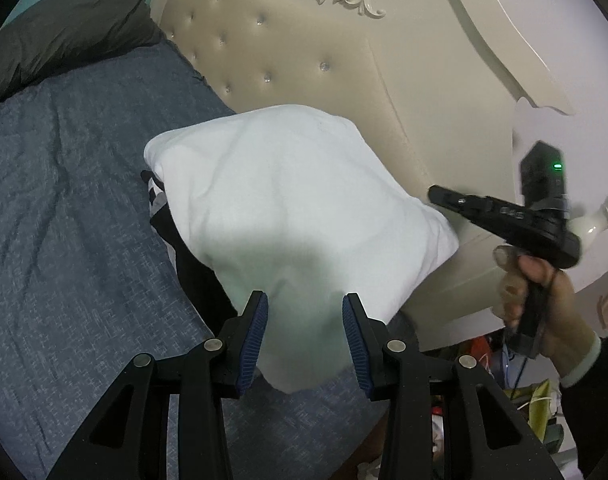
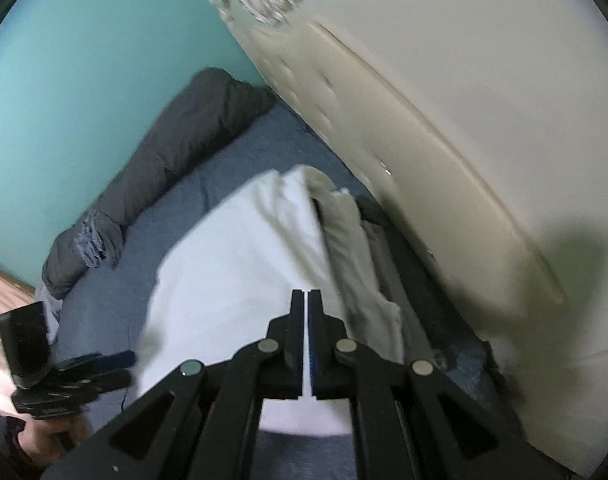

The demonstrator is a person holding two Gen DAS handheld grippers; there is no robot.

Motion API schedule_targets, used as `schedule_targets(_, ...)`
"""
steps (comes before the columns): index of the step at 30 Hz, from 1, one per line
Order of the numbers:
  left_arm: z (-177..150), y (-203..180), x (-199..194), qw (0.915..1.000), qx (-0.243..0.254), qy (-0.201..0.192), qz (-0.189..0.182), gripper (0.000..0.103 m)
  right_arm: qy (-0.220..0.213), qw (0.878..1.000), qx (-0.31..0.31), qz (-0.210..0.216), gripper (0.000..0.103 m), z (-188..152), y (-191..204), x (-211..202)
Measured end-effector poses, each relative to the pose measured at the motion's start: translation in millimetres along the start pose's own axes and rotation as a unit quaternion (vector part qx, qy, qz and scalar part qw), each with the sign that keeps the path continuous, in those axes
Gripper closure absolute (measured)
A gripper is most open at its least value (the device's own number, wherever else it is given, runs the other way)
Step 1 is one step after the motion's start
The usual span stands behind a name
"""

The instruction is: Fold clothes

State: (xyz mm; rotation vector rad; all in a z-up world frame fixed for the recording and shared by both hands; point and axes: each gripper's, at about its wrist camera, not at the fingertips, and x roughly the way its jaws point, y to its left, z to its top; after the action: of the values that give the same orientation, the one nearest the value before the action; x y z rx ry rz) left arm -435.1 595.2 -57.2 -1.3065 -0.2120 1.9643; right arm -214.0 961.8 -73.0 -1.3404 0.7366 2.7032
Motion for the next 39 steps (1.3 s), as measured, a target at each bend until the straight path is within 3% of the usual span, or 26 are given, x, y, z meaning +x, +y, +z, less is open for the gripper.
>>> schedule_targets(2, 1, -2, -1, 1.0, 0.001, -0.006, 0.001, 0.061, -0.006, 1.0, -0.003, 0.021, 0.101, -7, 10, -5)
schedule_targets(5, 1, -6, -9, 0.9997, 0.002, -0.023, 0.002, 0.061, -0.003, 1.0, -0.012, 0.021, 0.101, -15, 18, -1)
schedule_targets(13, -16, -3, 8, 0.9997, 0.019, -0.002, 0.013, 0.061, -0.015, 0.999, 0.04, 0.003, 0.102, -43, -14, 15)
schedule_targets(24, -17, -3, 11, 0.9992, 0.03, -0.011, 0.025, 0.061, -0.056, 0.997, 0.061, 0.002, 0.102, -47, -14, 1)
schedule_targets(29, -21, 0, 16, 0.9996, 0.02, -0.008, 0.02, 0.061, -0.042, 0.998, 0.051, -0.016, 0.102, -53, -18, 13)
schedule_targets(39, -23, 0, 0, 0.9993, 0.022, -0.025, 0.02, 0.06, -0.073, 0.992, 0.089, -0.041, 0.102, -66, -32, -4)
